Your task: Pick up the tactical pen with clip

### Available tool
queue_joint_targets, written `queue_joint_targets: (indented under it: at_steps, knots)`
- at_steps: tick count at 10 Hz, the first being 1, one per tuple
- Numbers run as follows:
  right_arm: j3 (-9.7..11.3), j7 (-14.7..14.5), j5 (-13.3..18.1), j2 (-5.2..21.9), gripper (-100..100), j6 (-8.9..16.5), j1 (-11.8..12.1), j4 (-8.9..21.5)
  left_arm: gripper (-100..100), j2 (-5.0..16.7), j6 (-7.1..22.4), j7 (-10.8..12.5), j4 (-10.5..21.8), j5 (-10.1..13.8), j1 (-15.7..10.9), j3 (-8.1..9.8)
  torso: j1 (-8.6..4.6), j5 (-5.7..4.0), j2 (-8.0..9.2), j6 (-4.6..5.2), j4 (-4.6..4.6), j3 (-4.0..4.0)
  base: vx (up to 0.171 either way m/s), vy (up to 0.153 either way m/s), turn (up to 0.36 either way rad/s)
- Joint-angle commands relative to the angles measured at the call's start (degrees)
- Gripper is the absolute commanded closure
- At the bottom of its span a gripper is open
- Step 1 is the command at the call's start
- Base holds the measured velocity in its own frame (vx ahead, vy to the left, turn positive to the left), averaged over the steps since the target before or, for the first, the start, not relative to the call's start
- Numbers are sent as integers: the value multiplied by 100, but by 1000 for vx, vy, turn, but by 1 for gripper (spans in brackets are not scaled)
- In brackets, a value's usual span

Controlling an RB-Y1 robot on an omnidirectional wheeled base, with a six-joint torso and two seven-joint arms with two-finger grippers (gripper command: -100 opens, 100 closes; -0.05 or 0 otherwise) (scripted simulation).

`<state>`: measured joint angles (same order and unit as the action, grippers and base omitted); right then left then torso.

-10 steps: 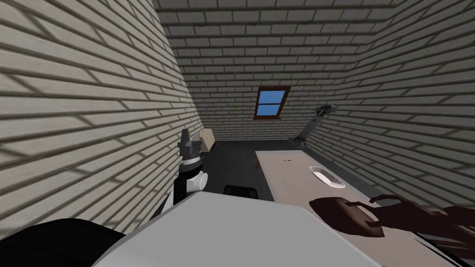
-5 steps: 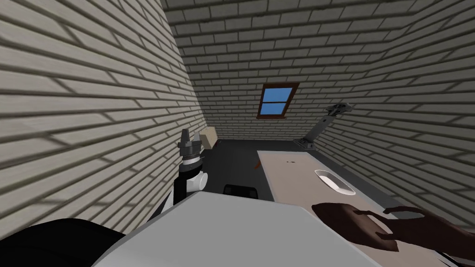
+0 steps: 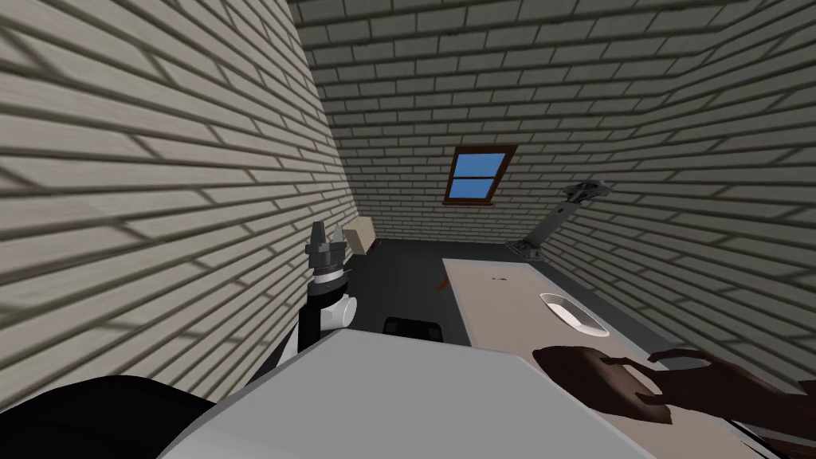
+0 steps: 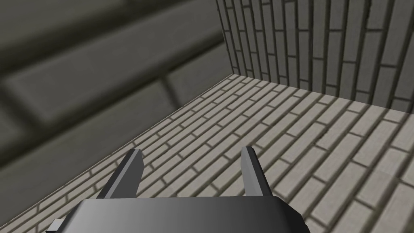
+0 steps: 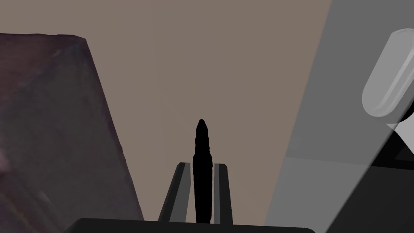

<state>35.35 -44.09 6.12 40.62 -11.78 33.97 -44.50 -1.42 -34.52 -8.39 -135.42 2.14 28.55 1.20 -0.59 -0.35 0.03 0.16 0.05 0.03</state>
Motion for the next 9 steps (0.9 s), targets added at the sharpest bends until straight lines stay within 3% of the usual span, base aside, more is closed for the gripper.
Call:
queue_joint_targets:
  at_steps: [1,2,3,4,7,8,9]
  knots:
    - [0,0,0,0,100,0,0,0,0,0,0,0,0,0,0,0,0,0,0,0,0,0,0,0,0]
    - [0,0,0,0,100,0,0,0,0,0,0,0,0,0,0,0,-1,0,-1,0,0,0,0,0,0]
    - [0,0,0,0,0,0,0,0,0,0,0,0,0,0,0,0,-1,0,-1,0,0,-1,0,0,0]
    - [5,-67,-36,160,100,-34,126,-124,0,0,0,0,0,0,0,0,-1,0,-1,0,0,-1,64,11,-209]
    - [23,-220,-108,481,100,-188,375,-363,0,0,0,0,0,0,1,0,9,3,-44,1,-10,-25,121,32,-176]
    - [-4,-200,-92,427,100,-136,369,-360,0,0,0,0,0,0,2,0,23,4,-49,1,-10,-28,54,35,-28]
    - [-4,-211,-95,441,0,-137,382,-383,0,0,0,0,0,0,0,0,15,3,-32,-1,-6,-19,10,7,5]
